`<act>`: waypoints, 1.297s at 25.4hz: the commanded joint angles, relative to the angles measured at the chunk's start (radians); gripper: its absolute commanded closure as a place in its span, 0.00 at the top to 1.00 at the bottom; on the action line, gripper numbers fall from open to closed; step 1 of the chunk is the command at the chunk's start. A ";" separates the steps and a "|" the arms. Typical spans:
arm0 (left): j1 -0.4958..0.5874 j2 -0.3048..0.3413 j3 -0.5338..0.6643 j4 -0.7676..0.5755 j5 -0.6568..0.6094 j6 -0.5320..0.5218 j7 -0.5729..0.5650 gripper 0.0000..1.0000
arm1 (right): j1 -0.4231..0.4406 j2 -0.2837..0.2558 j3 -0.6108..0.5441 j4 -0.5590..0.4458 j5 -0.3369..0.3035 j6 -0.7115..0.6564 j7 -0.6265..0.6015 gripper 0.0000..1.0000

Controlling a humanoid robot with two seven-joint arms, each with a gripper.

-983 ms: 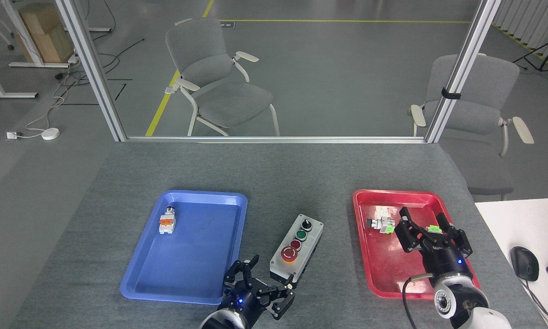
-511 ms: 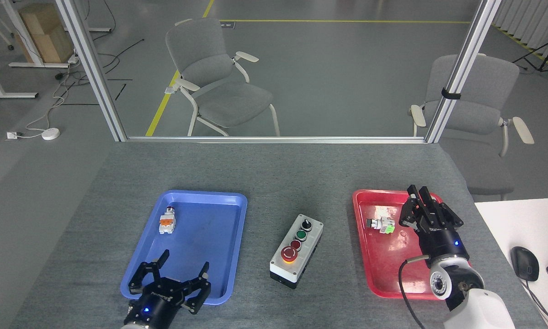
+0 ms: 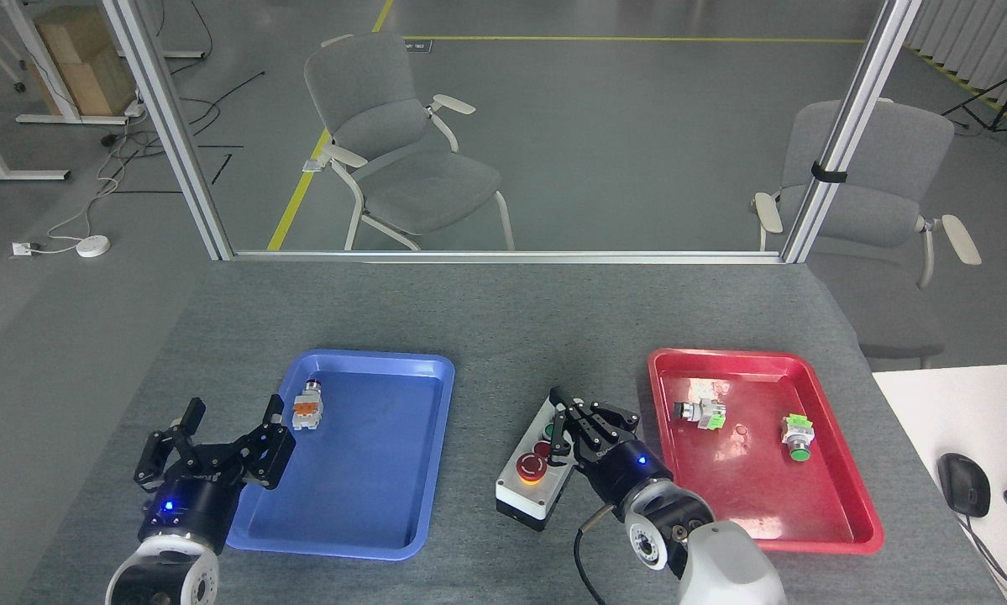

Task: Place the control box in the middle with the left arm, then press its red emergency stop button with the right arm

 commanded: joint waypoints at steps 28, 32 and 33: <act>0.019 -0.094 -0.050 0.000 0.003 -0.005 0.035 0.99 | -0.015 0.065 0.053 0.190 -0.009 -0.042 -0.001 0.00; 0.065 -0.095 -0.115 0.002 0.005 -0.004 0.036 0.99 | -0.084 0.081 -0.072 0.172 -0.050 -0.005 -0.027 1.00; 0.076 -0.095 -0.122 0.005 0.005 -0.004 0.036 0.99 | -0.090 0.084 -0.112 0.149 -0.071 -0.002 -0.025 1.00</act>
